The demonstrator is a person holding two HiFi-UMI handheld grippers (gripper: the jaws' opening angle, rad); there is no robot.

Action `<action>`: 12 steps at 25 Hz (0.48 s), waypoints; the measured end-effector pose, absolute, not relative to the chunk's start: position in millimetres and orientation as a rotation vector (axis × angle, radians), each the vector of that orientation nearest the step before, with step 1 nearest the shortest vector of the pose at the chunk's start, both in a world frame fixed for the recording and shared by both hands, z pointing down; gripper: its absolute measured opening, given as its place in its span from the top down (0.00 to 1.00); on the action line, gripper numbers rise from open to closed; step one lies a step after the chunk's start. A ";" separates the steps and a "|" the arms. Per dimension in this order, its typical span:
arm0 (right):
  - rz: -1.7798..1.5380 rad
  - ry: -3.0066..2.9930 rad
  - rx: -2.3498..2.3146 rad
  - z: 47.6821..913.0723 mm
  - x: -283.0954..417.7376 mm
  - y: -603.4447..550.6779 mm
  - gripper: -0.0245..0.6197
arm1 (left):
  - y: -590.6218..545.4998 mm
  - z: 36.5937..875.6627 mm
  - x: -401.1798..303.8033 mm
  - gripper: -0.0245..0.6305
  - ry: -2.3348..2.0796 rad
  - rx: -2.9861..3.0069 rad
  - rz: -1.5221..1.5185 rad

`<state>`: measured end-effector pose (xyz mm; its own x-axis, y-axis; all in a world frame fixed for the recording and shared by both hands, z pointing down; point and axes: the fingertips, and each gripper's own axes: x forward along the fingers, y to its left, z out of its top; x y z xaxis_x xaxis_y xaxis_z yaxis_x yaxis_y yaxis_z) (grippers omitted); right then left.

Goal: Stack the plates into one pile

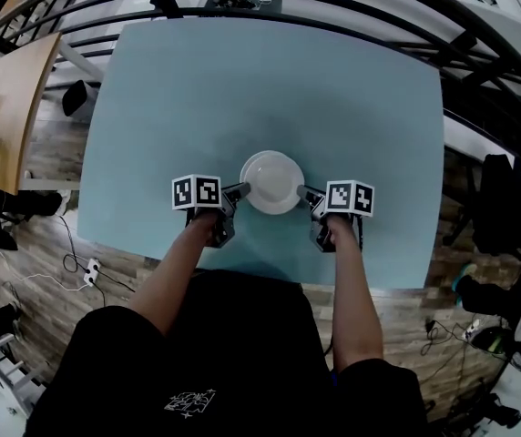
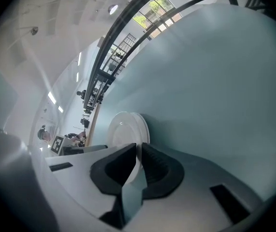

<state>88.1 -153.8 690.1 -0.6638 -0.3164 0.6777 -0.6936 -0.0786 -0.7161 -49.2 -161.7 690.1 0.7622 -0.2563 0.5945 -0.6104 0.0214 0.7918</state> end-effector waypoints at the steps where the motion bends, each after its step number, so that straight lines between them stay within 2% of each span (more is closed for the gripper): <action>1: 1.805 -1.897 1.100 691.0 86.7 -156.5 0.91 | -164.8 691.1 -50.5 0.91 -0.722 1.562 0.320; 12: 1.784 -1.858 1.134 698.1 84.6 -160.8 0.91 | -172.1 700.4 -52.0 0.91 -0.705 1.559 0.380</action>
